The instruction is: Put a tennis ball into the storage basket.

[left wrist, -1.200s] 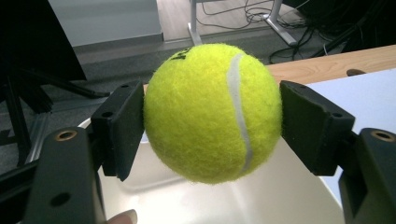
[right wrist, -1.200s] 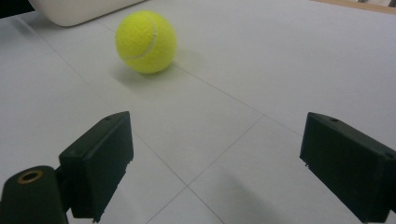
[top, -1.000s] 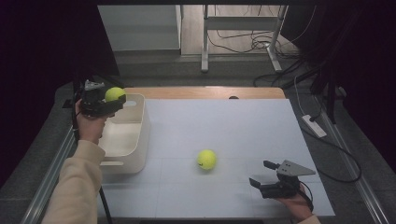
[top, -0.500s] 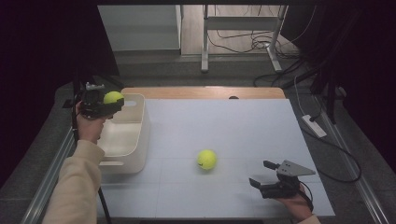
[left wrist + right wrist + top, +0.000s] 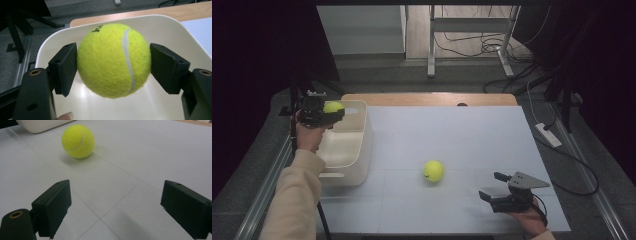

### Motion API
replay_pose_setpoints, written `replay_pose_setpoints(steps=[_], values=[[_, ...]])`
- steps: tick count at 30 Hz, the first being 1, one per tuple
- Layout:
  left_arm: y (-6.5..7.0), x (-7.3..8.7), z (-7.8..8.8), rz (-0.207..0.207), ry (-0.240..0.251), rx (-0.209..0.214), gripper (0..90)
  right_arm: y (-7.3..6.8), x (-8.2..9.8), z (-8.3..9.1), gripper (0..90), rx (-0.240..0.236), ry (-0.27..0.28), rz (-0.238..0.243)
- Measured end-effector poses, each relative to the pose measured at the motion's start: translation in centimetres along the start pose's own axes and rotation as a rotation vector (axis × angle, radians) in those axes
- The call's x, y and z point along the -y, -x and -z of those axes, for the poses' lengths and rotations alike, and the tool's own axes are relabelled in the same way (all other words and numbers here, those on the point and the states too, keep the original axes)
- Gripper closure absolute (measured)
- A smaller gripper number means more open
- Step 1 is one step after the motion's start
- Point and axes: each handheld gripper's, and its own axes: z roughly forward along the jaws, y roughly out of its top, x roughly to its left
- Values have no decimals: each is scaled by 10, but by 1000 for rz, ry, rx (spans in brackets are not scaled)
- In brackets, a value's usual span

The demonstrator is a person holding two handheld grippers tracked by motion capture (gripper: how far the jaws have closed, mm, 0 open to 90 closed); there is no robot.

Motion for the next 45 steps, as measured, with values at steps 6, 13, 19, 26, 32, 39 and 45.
replay_pose_setpoints(steps=[6, 13, 19, 26, 32, 39, 45], values=[[0, 0, -3, 3, -26, -16, 269, 0, 0, 0, 98, 2, -1, 1], [1, 2, -8, -17, -70, -30, 268, 0, 0, 0, 98, 2, -2, 2], [1, 1, -7, -10, -62, -43, 269, 0, 0, 0, 98, 1, -2, 2], [2, -1, 1, 25, -3, -36, 121, 0, 0, 1, 98, 2, 0, 2], [3, 1, 9, 31, 24, 33, 100, 0, 0, 1, 98, 0, 1, 1], [4, 3, 15, 31, 44, 90, 106, 0, 0, 0, 98, 1, 2, 2], [5, 5, 18, 26, 53, 126, 113, 0, 0, 0, 98, 1, 2, 1]])
